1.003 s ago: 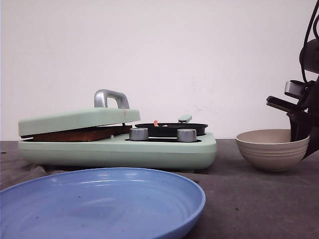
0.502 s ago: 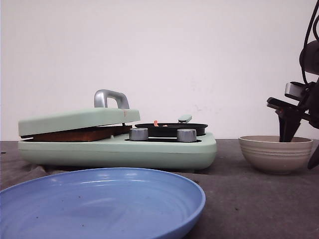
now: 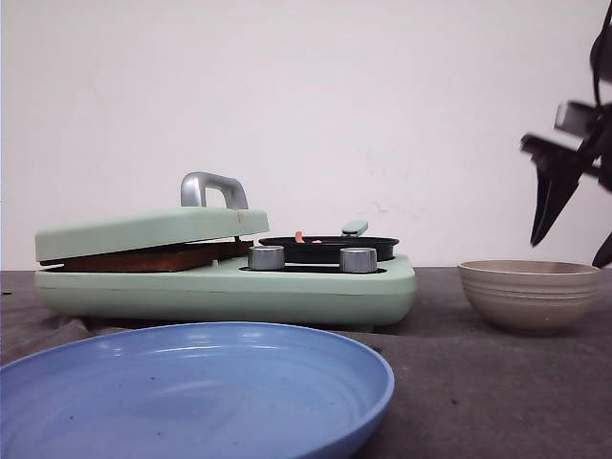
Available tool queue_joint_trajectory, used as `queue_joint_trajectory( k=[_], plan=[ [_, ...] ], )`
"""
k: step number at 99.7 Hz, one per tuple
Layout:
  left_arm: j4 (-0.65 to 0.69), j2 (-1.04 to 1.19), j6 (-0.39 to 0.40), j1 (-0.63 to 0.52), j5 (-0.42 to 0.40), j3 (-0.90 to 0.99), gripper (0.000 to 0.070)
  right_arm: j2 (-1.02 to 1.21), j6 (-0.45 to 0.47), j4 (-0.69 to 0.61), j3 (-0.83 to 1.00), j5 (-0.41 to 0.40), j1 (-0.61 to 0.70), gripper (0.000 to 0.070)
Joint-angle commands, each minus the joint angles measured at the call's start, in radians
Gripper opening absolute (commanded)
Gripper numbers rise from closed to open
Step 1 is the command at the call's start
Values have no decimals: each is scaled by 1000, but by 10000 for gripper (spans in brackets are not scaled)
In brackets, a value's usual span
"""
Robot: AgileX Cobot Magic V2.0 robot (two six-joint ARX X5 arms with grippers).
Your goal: Make breakfast with bread and shrimp
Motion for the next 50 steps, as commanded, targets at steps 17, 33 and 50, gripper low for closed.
queue_joint_trajectory(
  k=[17,33,50],
  plan=[
    [8,-3,1,-2,-1,2,352,-144,-15,-30,11,-44,1,416],
    [8,-3,-5,-2,-1,2,353,-278,-20,-27,11,-94,16,372],
    [8,-3,-30,-2,-1,2,353,-407,-65,-31,11,-154,54,108]
  ],
)
